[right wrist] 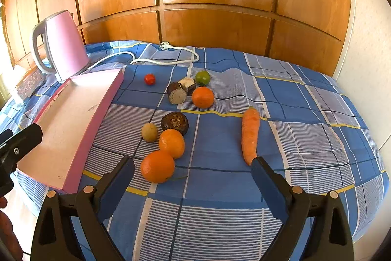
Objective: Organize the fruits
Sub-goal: 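Move both tools toward the oranges and carrot beside the tray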
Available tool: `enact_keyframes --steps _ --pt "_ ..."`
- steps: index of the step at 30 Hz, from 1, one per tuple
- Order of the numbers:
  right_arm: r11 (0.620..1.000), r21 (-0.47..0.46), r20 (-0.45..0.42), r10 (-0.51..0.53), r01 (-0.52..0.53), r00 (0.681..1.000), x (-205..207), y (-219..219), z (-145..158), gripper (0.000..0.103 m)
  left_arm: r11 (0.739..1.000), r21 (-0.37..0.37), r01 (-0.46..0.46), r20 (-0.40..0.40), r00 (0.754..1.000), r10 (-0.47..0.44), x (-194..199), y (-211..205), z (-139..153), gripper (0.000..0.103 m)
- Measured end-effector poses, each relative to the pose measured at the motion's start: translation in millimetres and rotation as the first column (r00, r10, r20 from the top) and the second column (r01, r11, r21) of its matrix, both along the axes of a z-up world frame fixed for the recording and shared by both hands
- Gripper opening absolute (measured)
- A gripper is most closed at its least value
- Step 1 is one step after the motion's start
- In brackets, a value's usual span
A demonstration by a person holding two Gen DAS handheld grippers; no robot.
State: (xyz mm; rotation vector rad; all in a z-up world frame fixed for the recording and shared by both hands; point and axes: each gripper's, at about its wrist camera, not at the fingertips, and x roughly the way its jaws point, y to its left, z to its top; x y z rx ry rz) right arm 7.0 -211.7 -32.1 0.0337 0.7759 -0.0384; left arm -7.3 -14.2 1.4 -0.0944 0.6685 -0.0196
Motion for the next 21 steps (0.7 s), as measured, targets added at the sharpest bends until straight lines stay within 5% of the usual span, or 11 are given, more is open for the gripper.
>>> enact_keyframes --steps 6,8,21 --pt "1.000 0.010 0.013 -0.007 0.007 1.000 -2.2 -6.3 2.8 0.093 1.000 0.010 0.014 0.005 1.000 -0.014 -1.0 -2.7 1.4 0.103" --pt "1.000 0.025 0.001 -0.008 0.008 1.000 -1.8 -8.7 1.1 0.084 1.000 0.015 0.014 0.006 1.000 -0.014 -1.1 -3.8 1.8 0.103" --pt "0.997 0.068 -0.031 -0.022 0.024 0.999 -2.0 -18.8 -4.0 0.065 0.999 0.034 0.041 0.028 0.999 -0.042 -4.7 -11.3 5.4 0.102"
